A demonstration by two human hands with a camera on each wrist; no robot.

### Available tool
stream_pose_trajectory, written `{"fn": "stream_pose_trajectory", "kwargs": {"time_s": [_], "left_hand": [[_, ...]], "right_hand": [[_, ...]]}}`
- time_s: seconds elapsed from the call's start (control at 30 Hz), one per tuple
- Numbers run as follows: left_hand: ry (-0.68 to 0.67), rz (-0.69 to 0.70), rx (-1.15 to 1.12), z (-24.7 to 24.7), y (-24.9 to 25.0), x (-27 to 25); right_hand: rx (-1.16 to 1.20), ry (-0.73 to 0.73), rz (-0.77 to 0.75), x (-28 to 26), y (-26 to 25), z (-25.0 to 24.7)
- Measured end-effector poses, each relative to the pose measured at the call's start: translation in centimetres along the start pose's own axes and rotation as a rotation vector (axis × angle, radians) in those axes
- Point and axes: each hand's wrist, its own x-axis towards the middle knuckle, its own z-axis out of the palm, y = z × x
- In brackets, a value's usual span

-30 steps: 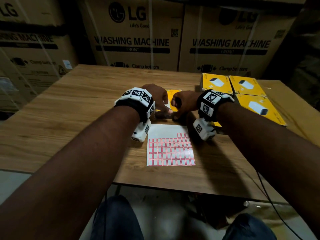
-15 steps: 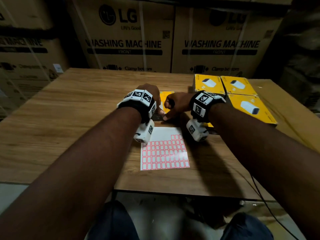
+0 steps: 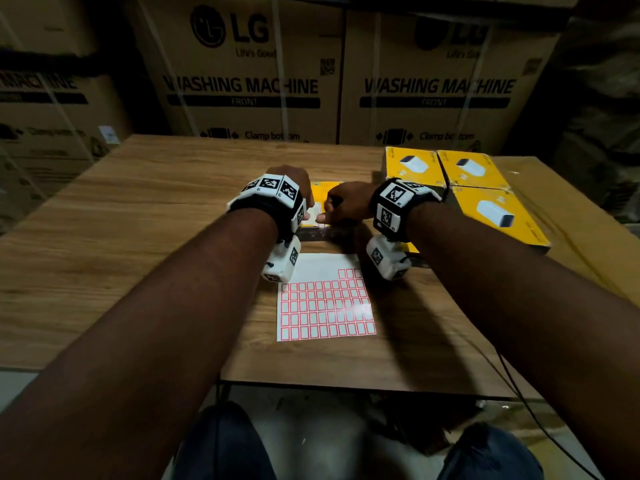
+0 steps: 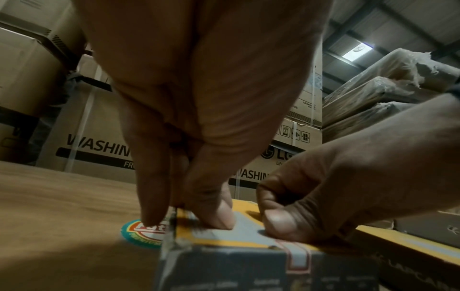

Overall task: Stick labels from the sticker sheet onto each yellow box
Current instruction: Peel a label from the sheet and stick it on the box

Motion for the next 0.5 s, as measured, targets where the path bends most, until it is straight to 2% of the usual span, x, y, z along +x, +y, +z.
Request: {"fn": "stream_pose_trajectory", "kwargs": {"time_s": [0.3,0.4,0.5], "left_hand": [[-0.138,0.075,-0.125,-1.1,-0.6,-1.2],[-0.178,0.092,-0.082,-1.5,-0.7,-1.6],[-0.15,0.115,0.02,-1.3,-0.3,-1.7]], "right_hand": [[-0.033,0.005,0.043,-0.2,-0.5,0.4],[-0.061,0.028,0.04,-0.4,-0.5,0.3],[-0.073,0.046,0.046,-0.7,-0.6,0.3]]}}
